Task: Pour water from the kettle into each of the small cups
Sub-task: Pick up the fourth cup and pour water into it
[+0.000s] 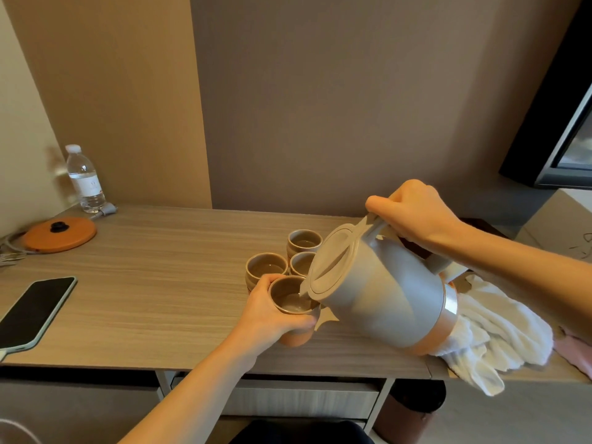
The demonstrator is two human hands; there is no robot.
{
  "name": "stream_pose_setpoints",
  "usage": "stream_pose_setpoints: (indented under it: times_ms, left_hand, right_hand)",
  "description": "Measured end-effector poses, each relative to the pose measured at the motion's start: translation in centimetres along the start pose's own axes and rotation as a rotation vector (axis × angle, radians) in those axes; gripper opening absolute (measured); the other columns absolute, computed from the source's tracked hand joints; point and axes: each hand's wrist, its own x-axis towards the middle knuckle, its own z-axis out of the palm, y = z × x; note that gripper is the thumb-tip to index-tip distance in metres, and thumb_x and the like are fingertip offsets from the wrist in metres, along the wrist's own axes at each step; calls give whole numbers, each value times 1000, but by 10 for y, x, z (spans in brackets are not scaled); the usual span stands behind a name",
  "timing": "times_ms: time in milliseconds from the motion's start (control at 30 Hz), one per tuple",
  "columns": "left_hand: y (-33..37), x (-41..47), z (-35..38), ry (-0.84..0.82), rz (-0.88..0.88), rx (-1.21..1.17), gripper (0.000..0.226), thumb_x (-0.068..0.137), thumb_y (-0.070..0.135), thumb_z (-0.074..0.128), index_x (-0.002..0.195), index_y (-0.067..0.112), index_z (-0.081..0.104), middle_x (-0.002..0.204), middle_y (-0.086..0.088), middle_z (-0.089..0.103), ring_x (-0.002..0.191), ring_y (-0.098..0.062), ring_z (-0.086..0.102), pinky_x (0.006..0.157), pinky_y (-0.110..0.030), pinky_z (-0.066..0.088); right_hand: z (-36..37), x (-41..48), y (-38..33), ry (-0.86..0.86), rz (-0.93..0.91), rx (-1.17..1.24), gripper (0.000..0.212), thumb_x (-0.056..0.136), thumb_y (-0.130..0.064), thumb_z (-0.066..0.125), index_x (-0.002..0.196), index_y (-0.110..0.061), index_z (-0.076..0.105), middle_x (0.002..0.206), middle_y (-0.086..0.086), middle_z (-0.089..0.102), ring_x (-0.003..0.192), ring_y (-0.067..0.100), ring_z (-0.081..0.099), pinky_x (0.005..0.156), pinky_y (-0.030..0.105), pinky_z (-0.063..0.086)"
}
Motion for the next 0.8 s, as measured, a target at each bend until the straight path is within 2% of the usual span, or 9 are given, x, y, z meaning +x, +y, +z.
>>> stream_pose_setpoints:
  times_ms: [67, 167, 233, 400, 533, 700, 800]
  left_hand:
    - [8, 0, -3, 1, 2, 4, 75, 54, 16, 95, 115, 30, 52, 108, 13, 62, 104, -5, 57, 75, -21, 46]
    - [18, 3, -7, 10, 16, 28, 77, 54, 18, 95, 117, 29, 52, 110, 13, 59, 105, -5, 55, 75, -21, 45]
    - [25, 5, -9, 14, 23, 43, 78, 53, 21, 96, 116, 31, 51, 112, 12, 59, 104, -5, 54, 74, -22, 45]
    - [45, 12, -14, 23, 40, 45, 73, 55, 17, 95, 113, 29, 53, 105, 14, 62, 96, -2, 57, 67, -20, 42]
    - [54, 20, -14, 44, 29, 39, 72, 56, 23, 95, 113, 32, 52, 104, 15, 61, 97, -6, 56, 62, -23, 43]
    - [64, 30, -13, 104, 33, 37, 71, 57, 21, 94, 115, 26, 54, 103, 13, 62, 92, 1, 56, 66, -20, 42]
    - [70, 39, -14, 122, 37, 35, 72, 56, 20, 95, 116, 24, 55, 104, 11, 63, 93, 1, 56, 68, -21, 43]
  right_hand:
    - [-3, 0, 5, 24, 68, 51, 45, 65, -44, 50, 43, -6, 44, 44, 9, 36, 49, 22, 34, 60, 50, 49]
    - [-5, 1, 14, 53, 97, 173, 54, 65, -41, 52, 53, 11, 45, 48, 13, 36, 50, 23, 31, 53, 44, 41]
    - [-7, 1, 18, 77, 101, 246, 54, 68, -37, 53, 56, 16, 45, 50, 14, 37, 51, 23, 31, 53, 38, 36]
    - [-10, 0, 30, 132, 177, 413, 38, 75, -30, 55, 51, -1, 48, 47, 9, 37, 44, 17, 30, 49, 30, 32]
    - [-10, -2, 37, 190, 273, 576, 30, 75, -29, 58, 59, -4, 53, 48, 6, 39, 43, 14, 33, 47, 27, 31]
    - [-5, -4, 47, 245, 367, 763, 36, 79, -27, 58, 49, -10, 47, 38, -4, 39, 36, 8, 33, 46, 26, 29]
    - [0, -5, 57, 289, 434, 841, 38, 79, -31, 58, 49, -12, 48, 39, -4, 40, 39, 8, 36, 51, 28, 31]
